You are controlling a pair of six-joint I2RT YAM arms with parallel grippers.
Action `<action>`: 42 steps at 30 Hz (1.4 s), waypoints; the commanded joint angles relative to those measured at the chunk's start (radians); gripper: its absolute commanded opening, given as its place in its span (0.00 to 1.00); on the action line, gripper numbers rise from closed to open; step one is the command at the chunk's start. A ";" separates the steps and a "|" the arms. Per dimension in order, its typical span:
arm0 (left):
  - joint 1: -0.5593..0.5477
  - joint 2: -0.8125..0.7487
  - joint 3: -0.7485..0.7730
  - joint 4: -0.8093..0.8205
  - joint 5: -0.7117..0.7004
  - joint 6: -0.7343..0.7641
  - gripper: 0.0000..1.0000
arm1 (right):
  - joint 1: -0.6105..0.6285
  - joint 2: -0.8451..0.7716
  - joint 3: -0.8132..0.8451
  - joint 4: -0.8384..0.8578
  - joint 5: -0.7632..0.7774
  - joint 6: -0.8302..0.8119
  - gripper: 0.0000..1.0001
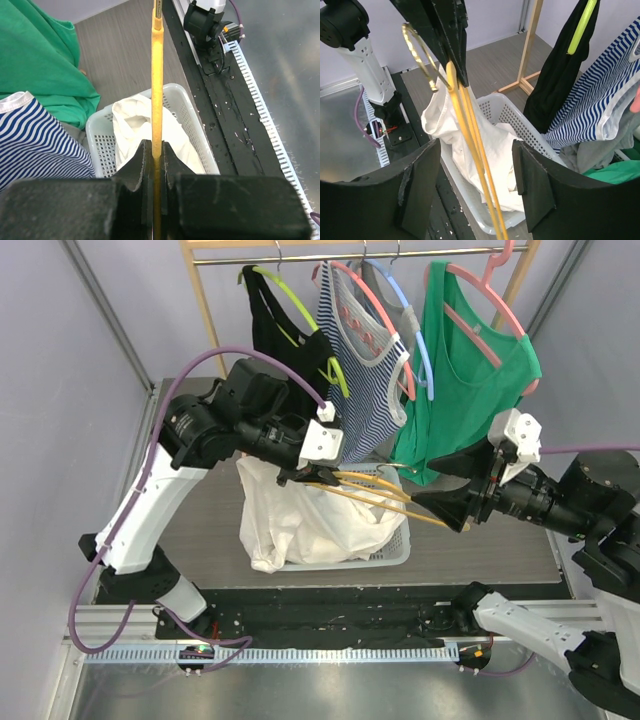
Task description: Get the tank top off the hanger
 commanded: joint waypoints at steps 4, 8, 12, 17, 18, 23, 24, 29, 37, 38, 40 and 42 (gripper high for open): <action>-0.004 -0.052 0.042 -0.297 0.052 0.022 0.00 | -0.004 0.105 0.003 -0.040 0.010 -0.033 0.71; -0.004 -0.060 0.037 -0.297 0.063 0.047 0.00 | -0.004 0.104 -0.029 -0.043 0.041 -0.053 0.72; -0.004 -0.060 0.034 -0.297 0.061 0.067 0.00 | -0.004 0.079 -0.060 -0.048 0.055 -0.073 0.71; -0.004 -0.052 0.022 -0.297 0.064 0.079 0.00 | -0.004 0.017 -0.086 -0.049 0.046 -0.064 0.70; -0.004 -0.052 0.024 -0.297 0.071 0.079 0.00 | -0.004 0.009 -0.104 -0.049 0.046 -0.065 0.69; -0.004 -0.039 0.056 -0.297 0.090 0.076 0.00 | -0.004 0.009 -0.158 -0.042 0.007 -0.068 0.66; -0.004 -0.034 0.059 -0.297 0.094 0.075 0.00 | -0.004 0.015 -0.167 -0.037 0.001 -0.071 0.63; -0.004 -0.009 0.086 -0.297 0.126 0.064 0.00 | -0.004 0.046 -0.153 -0.008 -0.054 -0.071 0.53; -0.004 0.007 0.065 -0.282 0.120 0.049 0.00 | -0.004 0.023 -0.101 -0.009 -0.094 -0.065 0.04; -0.004 0.001 0.041 -0.239 0.106 0.029 0.00 | -0.004 0.020 -0.097 -0.009 -0.089 -0.064 0.01; -0.004 -0.012 0.011 -0.172 0.046 -0.043 0.19 | -0.004 0.004 -0.092 -0.008 -0.080 -0.053 0.01; -0.004 -0.035 -0.019 -0.062 -0.027 -0.086 0.46 | -0.004 -0.005 -0.090 0.000 -0.071 -0.034 0.01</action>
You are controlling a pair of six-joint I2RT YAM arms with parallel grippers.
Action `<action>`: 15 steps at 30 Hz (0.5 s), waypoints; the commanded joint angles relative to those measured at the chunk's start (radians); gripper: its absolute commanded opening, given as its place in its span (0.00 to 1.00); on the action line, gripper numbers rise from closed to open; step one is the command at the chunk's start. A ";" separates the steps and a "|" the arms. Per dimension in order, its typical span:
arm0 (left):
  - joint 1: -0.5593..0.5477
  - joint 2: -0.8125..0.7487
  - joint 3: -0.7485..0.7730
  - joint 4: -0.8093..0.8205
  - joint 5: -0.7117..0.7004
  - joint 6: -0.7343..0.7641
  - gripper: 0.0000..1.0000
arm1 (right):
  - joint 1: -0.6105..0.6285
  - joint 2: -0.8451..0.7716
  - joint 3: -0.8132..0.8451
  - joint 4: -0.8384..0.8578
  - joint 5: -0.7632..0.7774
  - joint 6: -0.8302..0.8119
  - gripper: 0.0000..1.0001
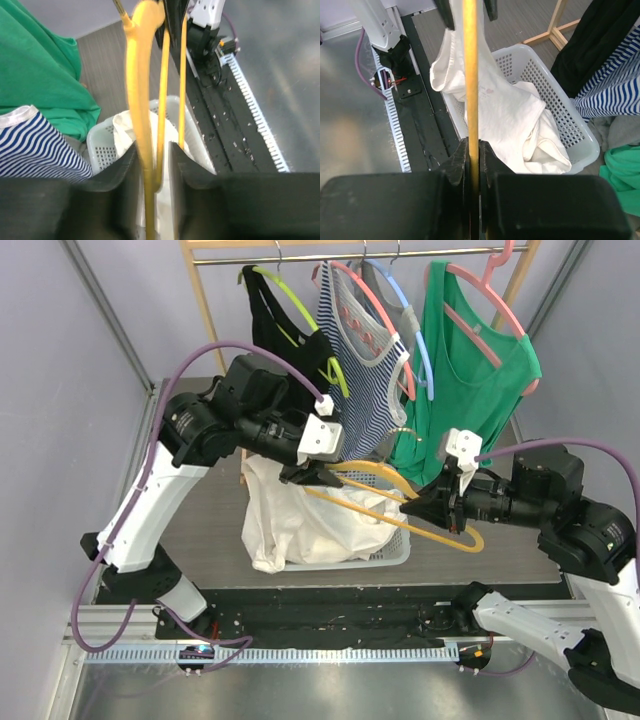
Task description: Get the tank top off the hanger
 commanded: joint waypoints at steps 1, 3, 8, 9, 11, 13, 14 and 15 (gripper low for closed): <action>-0.008 -0.060 -0.055 -0.039 -0.132 -0.158 0.73 | -0.006 -0.022 0.049 0.096 0.035 0.076 0.01; -0.008 -0.071 -0.057 0.096 -0.231 -0.233 0.89 | -0.006 -0.024 0.044 0.101 0.049 0.085 0.01; -0.008 -0.129 -0.054 0.274 -0.523 -0.281 1.00 | -0.006 -0.015 0.039 0.119 0.057 0.112 0.01; -0.007 -0.149 -0.054 0.288 -0.560 -0.277 1.00 | -0.006 -0.010 0.041 0.119 0.057 0.113 0.01; -0.008 -0.175 -0.069 0.328 -0.656 -0.262 1.00 | -0.006 -0.006 0.042 0.119 0.062 0.116 0.01; -0.008 -0.220 -0.092 0.354 -0.721 -0.261 1.00 | -0.008 0.002 0.048 0.118 0.071 0.121 0.01; -0.008 -0.237 -0.128 0.380 -0.792 -0.261 1.00 | -0.006 0.004 0.052 0.119 0.078 0.125 0.01; -0.008 -0.255 -0.150 0.390 -0.819 -0.255 1.00 | -0.006 0.008 0.058 0.118 0.085 0.127 0.01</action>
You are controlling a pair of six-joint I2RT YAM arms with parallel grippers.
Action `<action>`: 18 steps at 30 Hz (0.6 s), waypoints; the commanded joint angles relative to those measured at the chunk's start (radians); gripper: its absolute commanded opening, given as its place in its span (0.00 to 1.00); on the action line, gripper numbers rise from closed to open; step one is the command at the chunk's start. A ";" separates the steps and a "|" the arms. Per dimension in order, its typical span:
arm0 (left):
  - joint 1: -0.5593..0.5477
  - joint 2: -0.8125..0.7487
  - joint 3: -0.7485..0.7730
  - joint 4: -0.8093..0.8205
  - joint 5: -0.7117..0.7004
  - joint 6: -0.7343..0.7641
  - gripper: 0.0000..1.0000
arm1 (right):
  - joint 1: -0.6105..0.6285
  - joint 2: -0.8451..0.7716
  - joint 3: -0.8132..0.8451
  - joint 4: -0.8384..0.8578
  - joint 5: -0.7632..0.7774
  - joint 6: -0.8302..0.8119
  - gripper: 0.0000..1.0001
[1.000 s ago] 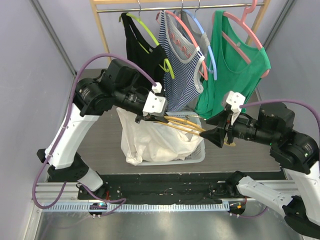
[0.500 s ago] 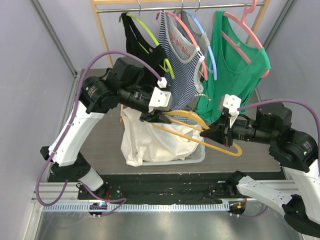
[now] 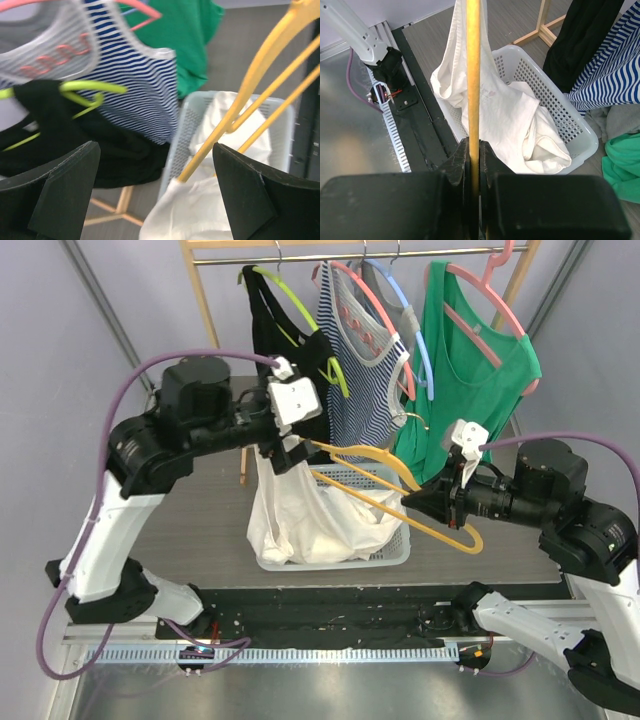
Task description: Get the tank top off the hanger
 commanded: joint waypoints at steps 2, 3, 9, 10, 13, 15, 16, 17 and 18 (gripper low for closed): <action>0.000 -0.144 -0.146 0.172 -0.314 -0.012 1.00 | -0.004 0.020 0.063 0.096 0.037 0.038 0.01; 0.000 -0.162 -0.185 0.188 -0.366 -0.018 1.00 | -0.004 0.021 0.066 0.096 0.046 0.038 0.01; 0.000 -0.241 -0.390 0.186 -0.373 -0.083 1.00 | -0.004 0.021 0.057 0.130 0.075 0.057 0.01; 0.001 -0.242 -0.398 0.185 -0.359 -0.112 1.00 | -0.004 0.020 0.055 0.139 0.090 0.058 0.01; 0.003 -0.238 -0.403 0.185 -0.344 -0.139 1.00 | -0.004 0.020 0.052 0.147 0.107 0.058 0.01; 0.006 -0.236 -0.410 0.185 -0.345 -0.143 0.99 | -0.004 0.021 0.060 0.147 0.109 0.057 0.01; 0.009 -0.236 -0.423 0.197 -0.354 -0.148 0.98 | -0.004 0.021 0.060 0.147 0.109 0.057 0.01; 0.009 -0.236 -0.429 0.202 -0.360 -0.151 0.97 | -0.004 0.020 0.065 0.147 0.108 0.057 0.01; 0.009 -0.233 -0.433 0.208 -0.368 -0.154 0.96 | -0.004 0.020 0.065 0.147 0.108 0.057 0.01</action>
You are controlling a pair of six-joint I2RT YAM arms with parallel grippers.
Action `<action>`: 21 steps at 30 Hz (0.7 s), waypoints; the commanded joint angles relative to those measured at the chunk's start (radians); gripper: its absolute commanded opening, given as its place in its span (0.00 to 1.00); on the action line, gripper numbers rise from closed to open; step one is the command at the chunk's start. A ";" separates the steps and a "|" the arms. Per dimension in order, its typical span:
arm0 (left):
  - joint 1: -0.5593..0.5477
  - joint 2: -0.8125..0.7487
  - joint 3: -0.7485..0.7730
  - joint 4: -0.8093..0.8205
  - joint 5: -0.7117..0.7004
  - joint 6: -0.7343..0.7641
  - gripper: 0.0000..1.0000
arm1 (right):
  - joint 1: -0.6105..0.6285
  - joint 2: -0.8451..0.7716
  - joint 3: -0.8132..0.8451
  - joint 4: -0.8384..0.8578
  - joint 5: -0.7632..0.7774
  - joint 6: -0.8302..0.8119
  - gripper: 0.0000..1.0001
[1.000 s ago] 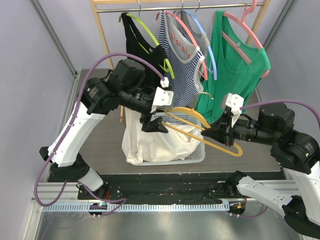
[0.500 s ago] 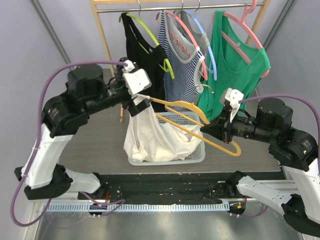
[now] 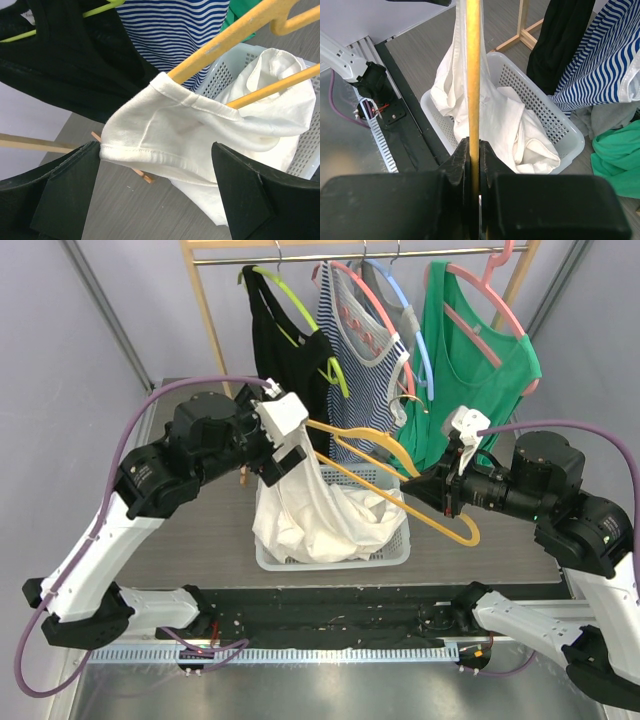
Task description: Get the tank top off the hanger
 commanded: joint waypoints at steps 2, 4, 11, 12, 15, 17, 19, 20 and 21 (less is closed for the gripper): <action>0.009 -0.011 -0.019 0.075 -0.053 -0.046 0.95 | -0.004 -0.005 0.042 0.109 0.015 0.013 0.01; 0.012 -0.005 -0.023 0.084 -0.065 -0.043 0.92 | -0.004 -0.010 0.041 0.107 0.012 0.013 0.01; 0.012 0.015 -0.036 0.092 -0.042 -0.026 0.36 | -0.004 -0.028 0.049 0.101 0.014 0.015 0.01; 0.013 0.023 -0.030 0.093 -0.042 -0.035 0.24 | -0.004 -0.030 0.049 0.100 0.012 0.015 0.01; 0.013 0.038 0.010 0.096 -0.036 -0.039 0.14 | -0.004 -0.036 0.044 0.094 0.015 0.016 0.01; 0.013 0.049 0.038 0.093 -0.023 -0.043 0.13 | -0.004 -0.042 0.039 0.092 0.017 0.015 0.01; 0.013 0.052 0.061 0.084 0.005 -0.054 0.05 | -0.004 -0.042 0.035 0.092 0.021 0.015 0.01; 0.016 0.052 0.065 0.081 0.014 -0.058 0.00 | -0.004 -0.043 0.033 0.092 0.026 0.013 0.01; 0.018 0.054 0.072 0.078 0.025 -0.065 0.00 | -0.004 -0.045 0.033 0.088 0.029 0.011 0.01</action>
